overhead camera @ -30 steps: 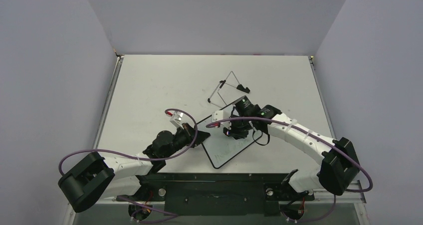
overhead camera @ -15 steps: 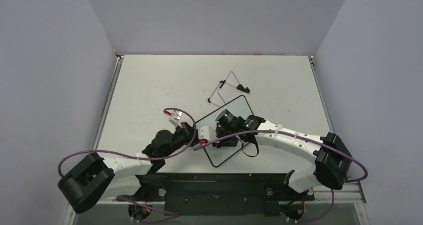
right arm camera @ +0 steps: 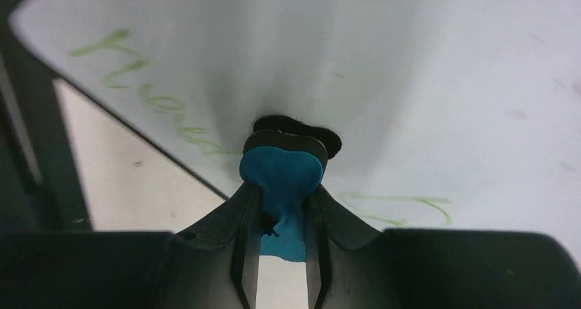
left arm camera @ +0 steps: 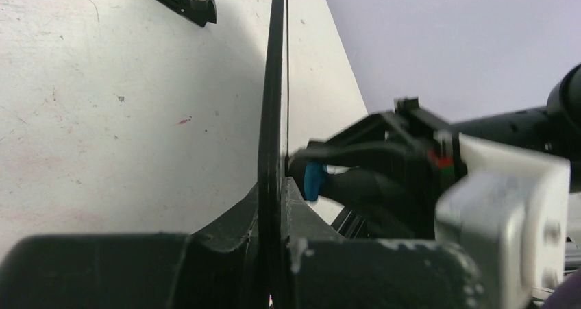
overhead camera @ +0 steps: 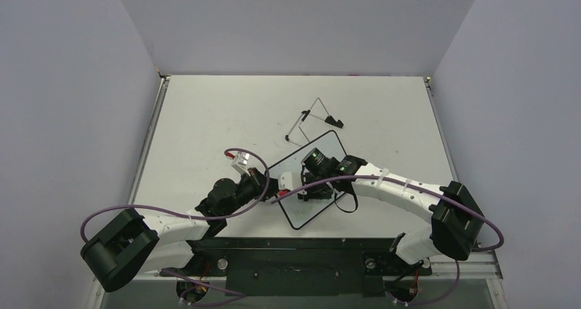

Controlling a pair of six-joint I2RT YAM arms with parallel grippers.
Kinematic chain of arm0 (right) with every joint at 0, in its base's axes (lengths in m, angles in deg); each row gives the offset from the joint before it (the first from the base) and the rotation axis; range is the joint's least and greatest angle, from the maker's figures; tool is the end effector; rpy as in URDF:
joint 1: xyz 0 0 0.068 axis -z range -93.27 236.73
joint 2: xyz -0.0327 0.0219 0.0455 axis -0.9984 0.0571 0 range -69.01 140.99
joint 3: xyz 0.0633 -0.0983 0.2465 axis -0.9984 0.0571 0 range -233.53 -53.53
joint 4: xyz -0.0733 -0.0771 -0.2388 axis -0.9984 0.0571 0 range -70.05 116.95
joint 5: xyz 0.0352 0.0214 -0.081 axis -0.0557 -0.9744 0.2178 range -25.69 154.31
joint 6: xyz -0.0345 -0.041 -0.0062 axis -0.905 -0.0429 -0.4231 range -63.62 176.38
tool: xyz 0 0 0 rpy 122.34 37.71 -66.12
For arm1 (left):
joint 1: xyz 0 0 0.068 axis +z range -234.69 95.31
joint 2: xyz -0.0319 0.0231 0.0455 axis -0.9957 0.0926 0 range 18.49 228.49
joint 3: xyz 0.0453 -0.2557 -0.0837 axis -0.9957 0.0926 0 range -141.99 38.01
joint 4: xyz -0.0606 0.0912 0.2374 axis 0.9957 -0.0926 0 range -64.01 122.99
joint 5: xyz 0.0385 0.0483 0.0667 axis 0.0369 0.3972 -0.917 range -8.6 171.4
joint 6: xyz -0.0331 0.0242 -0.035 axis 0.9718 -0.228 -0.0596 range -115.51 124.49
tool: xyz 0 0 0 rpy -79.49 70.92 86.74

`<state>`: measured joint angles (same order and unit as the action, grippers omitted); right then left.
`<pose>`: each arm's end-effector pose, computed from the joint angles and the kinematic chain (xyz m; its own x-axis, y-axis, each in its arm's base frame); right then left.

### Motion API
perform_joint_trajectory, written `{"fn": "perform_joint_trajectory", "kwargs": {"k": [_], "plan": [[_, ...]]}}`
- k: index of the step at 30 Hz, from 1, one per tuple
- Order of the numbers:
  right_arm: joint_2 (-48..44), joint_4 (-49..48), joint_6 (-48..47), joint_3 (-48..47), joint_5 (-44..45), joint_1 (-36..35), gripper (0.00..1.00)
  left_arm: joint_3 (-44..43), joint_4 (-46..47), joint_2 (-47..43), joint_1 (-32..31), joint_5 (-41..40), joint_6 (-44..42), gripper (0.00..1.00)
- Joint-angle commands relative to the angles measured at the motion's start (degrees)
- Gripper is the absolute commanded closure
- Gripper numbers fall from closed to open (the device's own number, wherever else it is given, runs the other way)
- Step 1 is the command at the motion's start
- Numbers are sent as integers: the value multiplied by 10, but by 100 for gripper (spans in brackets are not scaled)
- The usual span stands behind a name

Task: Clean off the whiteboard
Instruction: Erase the whiteboard at the center of the board.

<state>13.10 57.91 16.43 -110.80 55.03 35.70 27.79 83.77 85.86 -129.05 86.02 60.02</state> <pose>0.1724 0.2222 0.2295 0.0935 -0.8918 -0.4426 -0.9829 -0.0119 -0.1837 0.1486 -0.1492 0.1719 -0.6666 -0.4975 -0.5552 0.3614 0.4357 -0.8243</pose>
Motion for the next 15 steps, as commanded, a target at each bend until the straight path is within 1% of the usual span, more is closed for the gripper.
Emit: {"fn": "perform_joint_trajectory", "kwargs": {"k": [1,2,4,5,6,8,9,10,11,12,15], "plan": [[4,64,-49,-24,-120,-33,100,-18,92,-8,-3,35,1,100],[0,57,-37,-29,-128,-22,100,-19,92,-8,-3,38,1,100],[-16,-14,28,-25,-115,4,100,-21,92,-7,-3,41,1,100],[-24,-34,69,-20,-85,16,100,-22,92,-5,-3,43,0,100],[-28,-70,87,-17,-49,41,100,-23,93,-3,-3,45,0,100],[-40,-100,123,-6,-24,80,100,-23,97,3,-3,48,1,100],[-50,-101,126,-2,-29,92,100,-23,99,5,-3,49,1,100],[-58,-92,123,-1,-60,114,100,-23,100,7,-3,51,1,100],[-75,-85,105,2,-83,122,100,-23,101,7,-3,51,2,100],[-84,-66,95,4,-124,131,100,-23,102,9,-3,52,2,100],[-105,-41,57,9,-164,134,100,-23,103,10,-3,51,3,100]]}}
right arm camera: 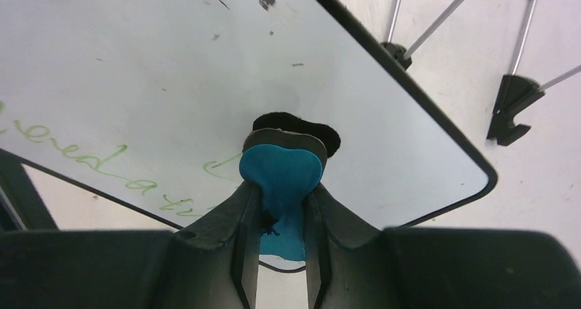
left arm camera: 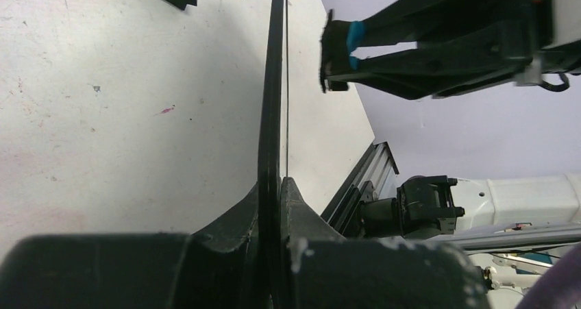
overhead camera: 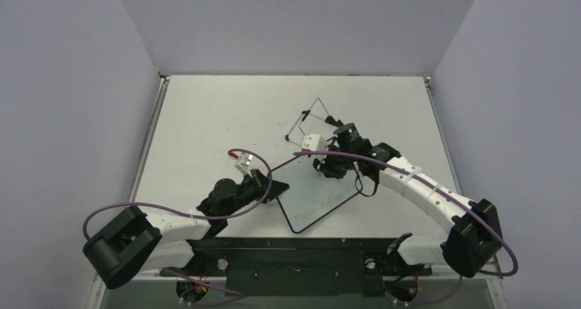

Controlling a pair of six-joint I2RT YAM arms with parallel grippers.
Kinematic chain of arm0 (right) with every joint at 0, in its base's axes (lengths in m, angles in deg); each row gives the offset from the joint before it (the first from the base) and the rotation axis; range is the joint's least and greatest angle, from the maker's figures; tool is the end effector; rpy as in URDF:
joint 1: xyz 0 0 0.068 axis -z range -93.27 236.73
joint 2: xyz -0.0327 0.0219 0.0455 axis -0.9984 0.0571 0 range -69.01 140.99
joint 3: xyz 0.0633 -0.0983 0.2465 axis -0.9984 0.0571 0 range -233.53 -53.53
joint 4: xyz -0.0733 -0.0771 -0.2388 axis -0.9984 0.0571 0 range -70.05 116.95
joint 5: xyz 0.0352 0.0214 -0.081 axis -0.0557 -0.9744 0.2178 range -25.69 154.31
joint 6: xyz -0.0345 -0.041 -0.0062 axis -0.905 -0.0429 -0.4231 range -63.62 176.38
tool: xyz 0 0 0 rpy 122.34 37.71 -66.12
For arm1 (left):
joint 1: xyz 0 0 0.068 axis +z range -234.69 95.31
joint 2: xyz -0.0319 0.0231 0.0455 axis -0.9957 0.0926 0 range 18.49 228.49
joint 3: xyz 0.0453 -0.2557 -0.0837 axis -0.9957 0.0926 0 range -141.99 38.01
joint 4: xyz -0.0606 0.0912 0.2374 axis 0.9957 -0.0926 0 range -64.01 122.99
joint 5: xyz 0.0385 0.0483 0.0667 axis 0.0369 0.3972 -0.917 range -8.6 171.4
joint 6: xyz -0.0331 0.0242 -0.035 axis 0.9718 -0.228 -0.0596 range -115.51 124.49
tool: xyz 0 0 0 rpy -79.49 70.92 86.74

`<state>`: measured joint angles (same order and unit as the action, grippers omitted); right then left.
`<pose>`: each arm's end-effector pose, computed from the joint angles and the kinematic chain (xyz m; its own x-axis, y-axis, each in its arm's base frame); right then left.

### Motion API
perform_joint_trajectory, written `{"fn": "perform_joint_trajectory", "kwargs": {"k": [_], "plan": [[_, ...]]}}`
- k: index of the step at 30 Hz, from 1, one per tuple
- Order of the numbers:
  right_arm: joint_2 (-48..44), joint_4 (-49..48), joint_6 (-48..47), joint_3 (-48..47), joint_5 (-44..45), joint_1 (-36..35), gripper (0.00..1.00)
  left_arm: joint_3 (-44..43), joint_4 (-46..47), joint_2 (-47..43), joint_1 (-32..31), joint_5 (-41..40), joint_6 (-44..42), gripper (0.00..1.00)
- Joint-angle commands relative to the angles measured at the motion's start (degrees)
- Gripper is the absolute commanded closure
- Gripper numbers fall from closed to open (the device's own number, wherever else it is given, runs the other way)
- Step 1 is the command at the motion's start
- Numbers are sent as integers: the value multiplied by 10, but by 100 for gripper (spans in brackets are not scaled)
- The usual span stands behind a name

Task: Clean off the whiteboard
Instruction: Erase the whiteboard at the center of the board.

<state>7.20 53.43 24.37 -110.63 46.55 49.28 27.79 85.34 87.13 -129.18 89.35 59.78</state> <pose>0.2107 0.1750 0.2607 -0.1499 -0.7505 -0.6436 -0.9500 0.2898 -0.1167 0.1478 -0.1520 0.1706 -0.6941 -0.4594 -0.5543 0.3891 0.4084 -0.8257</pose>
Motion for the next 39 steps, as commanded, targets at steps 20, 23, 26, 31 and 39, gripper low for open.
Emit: {"fn": "perform_joint_trajectory", "kwargs": {"k": [20,23,26,31,39], "plan": [[21,-52,5,18,128,-105,100,-21,78,-15,-1,22,10,100],[17,-81,30,25,130,-99,100,-20,83,-10,-1,26,10,100],[24,-55,7,20,74,-110,100,-20,91,-2,-1,26,11,100],[28,13,-59,14,-4,-145,100,-24,93,4,-1,29,10,100],[20,-45,3,27,58,-47,100,-22,78,-8,1,32,3,100]]}}
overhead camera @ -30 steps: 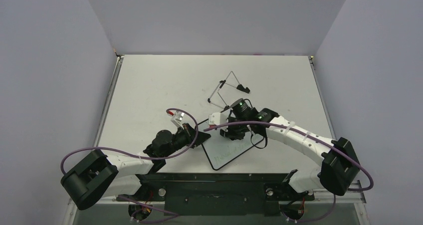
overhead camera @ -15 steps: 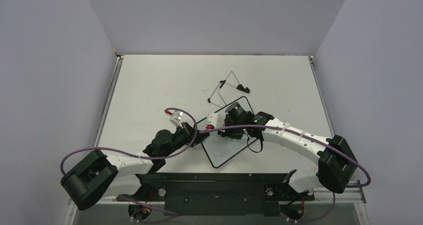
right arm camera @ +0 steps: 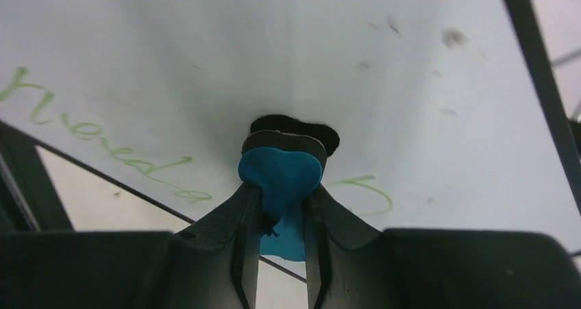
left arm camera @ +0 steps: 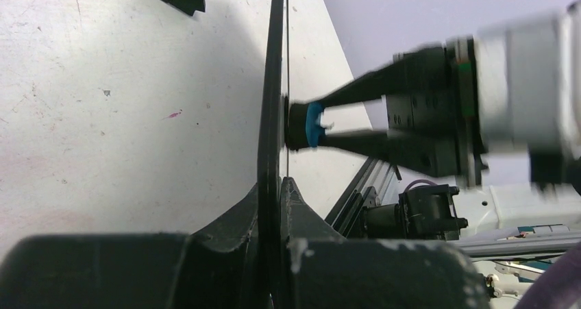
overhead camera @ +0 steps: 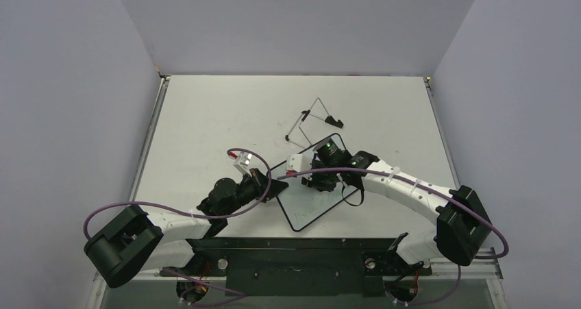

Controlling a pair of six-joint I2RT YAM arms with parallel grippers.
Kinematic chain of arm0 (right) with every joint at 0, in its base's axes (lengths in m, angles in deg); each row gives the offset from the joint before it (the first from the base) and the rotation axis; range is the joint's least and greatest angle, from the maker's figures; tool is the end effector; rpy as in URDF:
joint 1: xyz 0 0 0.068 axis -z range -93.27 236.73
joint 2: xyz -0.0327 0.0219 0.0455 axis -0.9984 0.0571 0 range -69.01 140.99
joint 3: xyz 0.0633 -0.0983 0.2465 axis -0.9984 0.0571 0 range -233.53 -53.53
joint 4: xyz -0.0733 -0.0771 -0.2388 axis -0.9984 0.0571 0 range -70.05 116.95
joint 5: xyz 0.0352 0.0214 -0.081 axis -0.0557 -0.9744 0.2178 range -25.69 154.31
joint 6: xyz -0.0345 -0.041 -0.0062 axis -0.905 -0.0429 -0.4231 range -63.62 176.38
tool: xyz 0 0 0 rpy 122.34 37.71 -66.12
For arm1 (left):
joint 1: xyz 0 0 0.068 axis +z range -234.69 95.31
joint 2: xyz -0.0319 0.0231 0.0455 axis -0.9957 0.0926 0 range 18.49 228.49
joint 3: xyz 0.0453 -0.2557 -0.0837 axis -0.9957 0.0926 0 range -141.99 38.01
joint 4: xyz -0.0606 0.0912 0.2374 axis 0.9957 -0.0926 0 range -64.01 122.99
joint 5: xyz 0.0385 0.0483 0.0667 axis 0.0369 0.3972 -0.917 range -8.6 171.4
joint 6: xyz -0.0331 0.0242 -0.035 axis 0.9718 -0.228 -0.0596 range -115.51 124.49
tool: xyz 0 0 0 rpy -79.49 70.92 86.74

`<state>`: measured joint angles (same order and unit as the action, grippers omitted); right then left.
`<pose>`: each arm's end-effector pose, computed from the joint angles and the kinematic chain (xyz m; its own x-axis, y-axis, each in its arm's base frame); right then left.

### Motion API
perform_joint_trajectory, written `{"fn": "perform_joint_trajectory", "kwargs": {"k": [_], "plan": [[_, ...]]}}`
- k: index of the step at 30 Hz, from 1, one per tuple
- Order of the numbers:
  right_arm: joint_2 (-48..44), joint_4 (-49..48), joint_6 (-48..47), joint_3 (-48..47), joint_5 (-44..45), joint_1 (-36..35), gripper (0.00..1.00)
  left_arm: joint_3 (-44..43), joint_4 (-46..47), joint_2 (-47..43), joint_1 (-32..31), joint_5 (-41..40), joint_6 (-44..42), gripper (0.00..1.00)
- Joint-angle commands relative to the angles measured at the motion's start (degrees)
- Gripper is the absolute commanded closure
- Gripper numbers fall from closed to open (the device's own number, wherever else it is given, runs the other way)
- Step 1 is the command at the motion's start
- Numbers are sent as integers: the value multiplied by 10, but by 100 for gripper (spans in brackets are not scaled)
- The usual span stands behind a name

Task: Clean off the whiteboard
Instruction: Erase the whiteboard at the center of the board.

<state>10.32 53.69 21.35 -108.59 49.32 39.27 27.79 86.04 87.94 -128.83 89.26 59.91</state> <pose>0.1802 0.2099 0.2351 -0.0080 -0.8286 -0.5598 -0.9878 0.0937 -0.1246 0.1494 -0.1517 0.1692 -0.6921 -0.4648 -0.5522 0.3833 0.4115 -0.8269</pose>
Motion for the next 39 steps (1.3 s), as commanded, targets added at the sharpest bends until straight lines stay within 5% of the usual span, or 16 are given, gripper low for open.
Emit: {"fn": "perform_joint_trajectory", "kwargs": {"k": [1,10,25,34,39], "plan": [[-14,-52,37,8,33,66,100,-22,71,-16,-2,36,1,100],[-12,-4,-7,5,-43,53,100,-15,74,-21,4,40,5,100],[-12,-70,64,4,52,120,100,-11,85,-18,8,45,10,100],[-10,9,-13,-1,-82,91,100,-12,83,-21,10,49,14,100],[3,39,-39,-10,-82,54,100,-13,82,-23,12,50,14,100]]}}
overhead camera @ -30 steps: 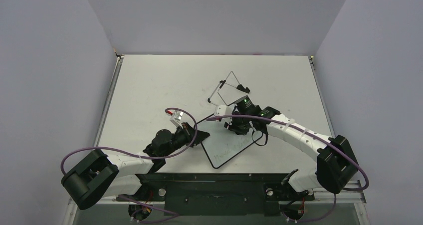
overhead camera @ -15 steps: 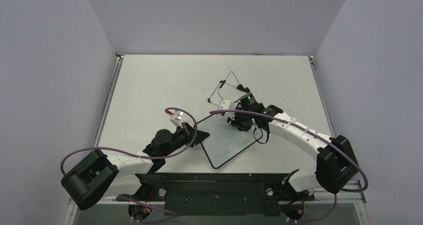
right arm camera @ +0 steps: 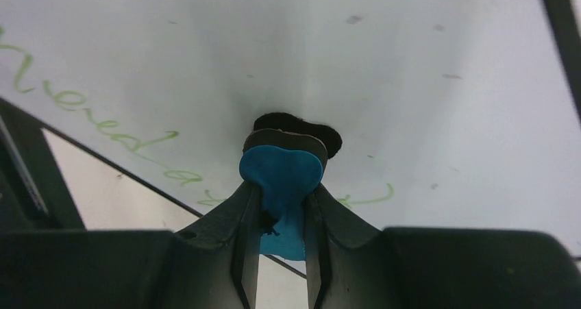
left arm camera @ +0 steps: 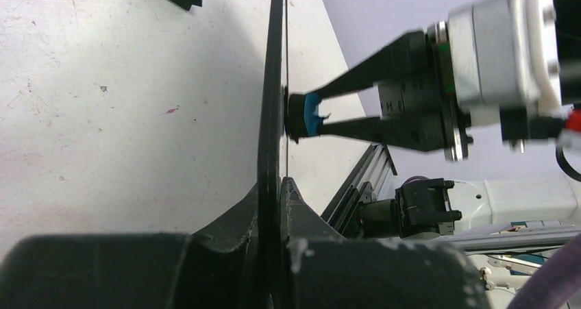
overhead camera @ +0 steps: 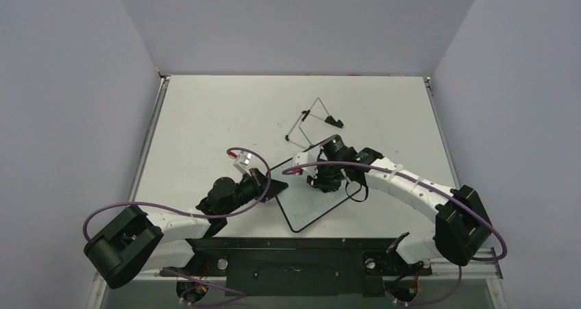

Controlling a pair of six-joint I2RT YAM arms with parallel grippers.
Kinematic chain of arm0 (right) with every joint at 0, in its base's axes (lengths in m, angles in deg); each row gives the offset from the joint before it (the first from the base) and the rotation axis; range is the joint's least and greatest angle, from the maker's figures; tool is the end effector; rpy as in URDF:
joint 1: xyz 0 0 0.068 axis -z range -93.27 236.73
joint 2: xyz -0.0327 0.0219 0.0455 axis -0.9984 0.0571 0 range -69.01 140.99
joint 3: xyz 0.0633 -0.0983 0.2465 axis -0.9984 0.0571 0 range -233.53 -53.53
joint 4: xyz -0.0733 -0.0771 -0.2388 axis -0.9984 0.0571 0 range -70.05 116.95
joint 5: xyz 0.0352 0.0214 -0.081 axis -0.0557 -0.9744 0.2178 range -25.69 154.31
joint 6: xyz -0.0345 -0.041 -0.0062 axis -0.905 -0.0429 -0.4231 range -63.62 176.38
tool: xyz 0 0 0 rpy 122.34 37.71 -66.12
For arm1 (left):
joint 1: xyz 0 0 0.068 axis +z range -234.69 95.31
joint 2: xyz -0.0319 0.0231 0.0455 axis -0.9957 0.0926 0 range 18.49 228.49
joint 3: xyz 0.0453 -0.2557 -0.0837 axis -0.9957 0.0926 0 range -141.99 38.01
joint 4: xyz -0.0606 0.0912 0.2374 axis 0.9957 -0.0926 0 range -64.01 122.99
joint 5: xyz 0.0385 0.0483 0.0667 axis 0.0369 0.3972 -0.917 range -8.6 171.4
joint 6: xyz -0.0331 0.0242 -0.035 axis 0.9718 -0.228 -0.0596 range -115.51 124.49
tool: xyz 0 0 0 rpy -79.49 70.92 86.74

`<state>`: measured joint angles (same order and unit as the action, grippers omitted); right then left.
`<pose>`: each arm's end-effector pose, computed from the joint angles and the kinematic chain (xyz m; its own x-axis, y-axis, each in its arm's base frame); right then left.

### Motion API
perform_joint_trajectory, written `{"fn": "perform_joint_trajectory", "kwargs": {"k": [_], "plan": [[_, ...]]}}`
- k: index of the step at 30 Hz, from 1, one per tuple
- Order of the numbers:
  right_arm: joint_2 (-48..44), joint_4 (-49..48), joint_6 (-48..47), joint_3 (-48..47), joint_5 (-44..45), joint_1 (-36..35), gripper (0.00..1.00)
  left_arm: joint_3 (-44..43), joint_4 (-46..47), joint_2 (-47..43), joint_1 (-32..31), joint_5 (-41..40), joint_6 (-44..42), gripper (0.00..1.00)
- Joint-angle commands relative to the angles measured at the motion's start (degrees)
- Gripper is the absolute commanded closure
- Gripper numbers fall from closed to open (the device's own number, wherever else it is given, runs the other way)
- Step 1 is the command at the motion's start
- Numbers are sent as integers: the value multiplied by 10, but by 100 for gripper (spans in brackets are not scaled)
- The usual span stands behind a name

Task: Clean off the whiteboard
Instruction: Erase the whiteboard at the center of the board.

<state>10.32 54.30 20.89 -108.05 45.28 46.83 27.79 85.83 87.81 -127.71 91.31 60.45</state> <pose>0.2026 0.1845 0.2322 -0.1099 -0.8072 -0.5800 -0.9805 0.1837 -0.0698 0.1512 -0.1495 0.1693 -0.7051 -0.4584 -0.5409 0.3802 0.3995 -0.8342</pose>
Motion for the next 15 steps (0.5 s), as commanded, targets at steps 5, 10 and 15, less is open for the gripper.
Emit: {"fn": "perform_joint_trajectory", "kwargs": {"k": [5,10,15], "plan": [[-13,-54,57,-9,43,23,100,-14,81,-22,1,30,7,100],[-25,-111,102,5,110,54,100,-17,90,-9,1,38,10,100],[-16,-83,69,2,53,48,100,-19,100,3,1,42,13,100]]}}
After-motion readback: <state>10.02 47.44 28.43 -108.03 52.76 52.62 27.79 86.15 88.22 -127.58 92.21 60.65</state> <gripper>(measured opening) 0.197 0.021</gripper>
